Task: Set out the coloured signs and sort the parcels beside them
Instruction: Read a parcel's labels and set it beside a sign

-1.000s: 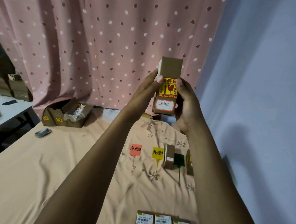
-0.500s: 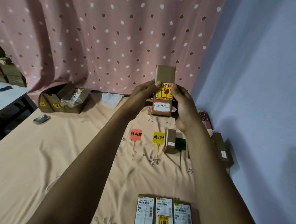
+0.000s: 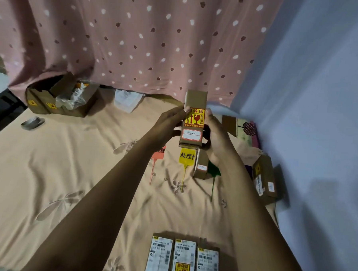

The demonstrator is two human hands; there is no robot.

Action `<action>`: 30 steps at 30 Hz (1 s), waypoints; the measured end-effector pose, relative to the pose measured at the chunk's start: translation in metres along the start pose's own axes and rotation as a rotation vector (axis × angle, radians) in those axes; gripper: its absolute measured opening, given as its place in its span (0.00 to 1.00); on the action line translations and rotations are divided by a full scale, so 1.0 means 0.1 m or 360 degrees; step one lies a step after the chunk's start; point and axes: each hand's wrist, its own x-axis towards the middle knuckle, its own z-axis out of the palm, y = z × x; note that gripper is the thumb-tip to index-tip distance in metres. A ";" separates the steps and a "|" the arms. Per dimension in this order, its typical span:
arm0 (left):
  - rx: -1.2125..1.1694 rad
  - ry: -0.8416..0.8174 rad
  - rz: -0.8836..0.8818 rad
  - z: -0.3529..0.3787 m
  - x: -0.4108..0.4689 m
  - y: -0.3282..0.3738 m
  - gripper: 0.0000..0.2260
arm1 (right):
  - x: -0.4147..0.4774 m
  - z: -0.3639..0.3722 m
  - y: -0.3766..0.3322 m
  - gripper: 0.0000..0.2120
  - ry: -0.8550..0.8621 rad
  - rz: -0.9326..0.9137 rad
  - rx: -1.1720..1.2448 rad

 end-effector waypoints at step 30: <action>0.0311 -0.0131 -0.1482 0.88 0.23 -2.78 0.06 | 0.49 -1.45 2.50 0.13 0.0008 0.1455 -0.0278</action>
